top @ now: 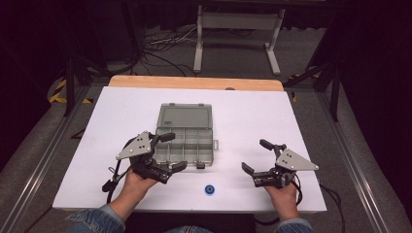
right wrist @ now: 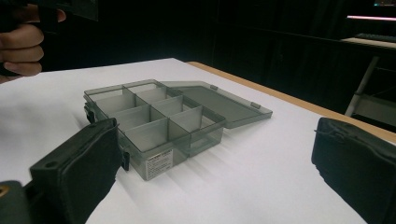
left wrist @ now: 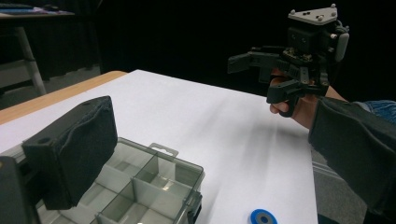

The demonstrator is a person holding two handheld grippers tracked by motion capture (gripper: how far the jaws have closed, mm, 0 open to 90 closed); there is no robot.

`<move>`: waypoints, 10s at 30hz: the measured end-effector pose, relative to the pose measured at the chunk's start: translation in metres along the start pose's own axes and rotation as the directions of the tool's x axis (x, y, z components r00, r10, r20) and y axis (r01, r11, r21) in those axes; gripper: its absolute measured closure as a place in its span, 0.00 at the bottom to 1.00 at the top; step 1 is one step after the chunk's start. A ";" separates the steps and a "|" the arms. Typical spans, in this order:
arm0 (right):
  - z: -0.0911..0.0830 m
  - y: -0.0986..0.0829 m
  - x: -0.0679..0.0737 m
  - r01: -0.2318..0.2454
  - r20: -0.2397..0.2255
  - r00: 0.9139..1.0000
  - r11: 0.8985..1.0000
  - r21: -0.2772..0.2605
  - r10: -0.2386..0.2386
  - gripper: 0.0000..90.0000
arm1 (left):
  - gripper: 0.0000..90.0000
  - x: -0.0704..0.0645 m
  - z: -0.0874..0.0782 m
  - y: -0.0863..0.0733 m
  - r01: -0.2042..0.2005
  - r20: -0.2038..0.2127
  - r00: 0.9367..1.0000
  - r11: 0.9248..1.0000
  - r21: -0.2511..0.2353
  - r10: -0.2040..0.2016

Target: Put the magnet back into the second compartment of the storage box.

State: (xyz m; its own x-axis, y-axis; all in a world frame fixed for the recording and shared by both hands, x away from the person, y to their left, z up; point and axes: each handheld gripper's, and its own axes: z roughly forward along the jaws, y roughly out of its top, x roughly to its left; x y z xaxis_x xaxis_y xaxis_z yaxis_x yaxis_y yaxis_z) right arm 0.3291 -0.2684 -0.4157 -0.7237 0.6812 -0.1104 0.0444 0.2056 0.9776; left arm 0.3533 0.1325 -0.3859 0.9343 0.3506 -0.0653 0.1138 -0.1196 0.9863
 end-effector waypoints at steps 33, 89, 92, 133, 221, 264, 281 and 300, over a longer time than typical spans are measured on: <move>-0.001 0.004 0.003 0.006 -0.016 1.000 0.999 0.047 -0.005 0.06 | 0.03 -0.019 0.062 0.025 -0.161 0.129 0.985 0.896 0.414 0.118; -0.002 0.003 0.000 -0.023 -0.058 0.998 0.999 0.048 0.026 0.07 | 0.09 -0.043 0.126 0.008 -0.292 0.300 0.951 0.532 0.795 0.074; -0.002 0.002 0.000 -0.026 -0.059 0.998 0.999 0.046 0.028 0.07 | 0.10 -0.043 0.130 0.002 -0.288 0.304 0.951 0.520 0.804 0.057; -0.002 0.002 0.000 -0.025 -0.061 0.998 0.999 0.048 0.028 0.07 | 0.63 -0.045 0.141 -0.023 -0.315 0.319 0.945 0.444 0.839 0.068; 0.000 0.001 -0.001 -0.034 -0.065 0.997 0.998 0.053 0.037 0.07 | 0.70 0.046 0.047 0.072 -0.108 0.055 0.993 0.632 0.768 0.103; 0.000 0.000 -0.002 -0.044 -0.069 0.997 0.998 0.052 0.047 0.07 | 0.70 0.115 0.072 0.032 0.085 -0.137 0.990 0.603 0.794 0.041; 0.001 0.000 -0.002 -0.042 -0.073 0.996 0.997 0.058 0.046 0.07 | 0.69 0.126 0.084 0.009 0.120 -0.149 0.989 0.558 0.821 0.006; 0.000 0.000 -0.002 -0.044 -0.078 0.996 0.997 0.055 0.049 0.07 | 0.69 0.127 0.092 0.001 0.117 -0.138 0.990 0.534 0.837 0.000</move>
State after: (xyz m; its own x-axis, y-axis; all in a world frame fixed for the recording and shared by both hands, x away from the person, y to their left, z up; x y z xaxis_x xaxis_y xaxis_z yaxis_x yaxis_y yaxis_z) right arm 0.3301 -0.2700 -0.4156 -0.7724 0.6334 -0.0483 0.1146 0.2138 0.9701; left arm 0.5026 0.0917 -0.4072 0.8786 0.4756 -0.0435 0.4529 -0.8007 0.3922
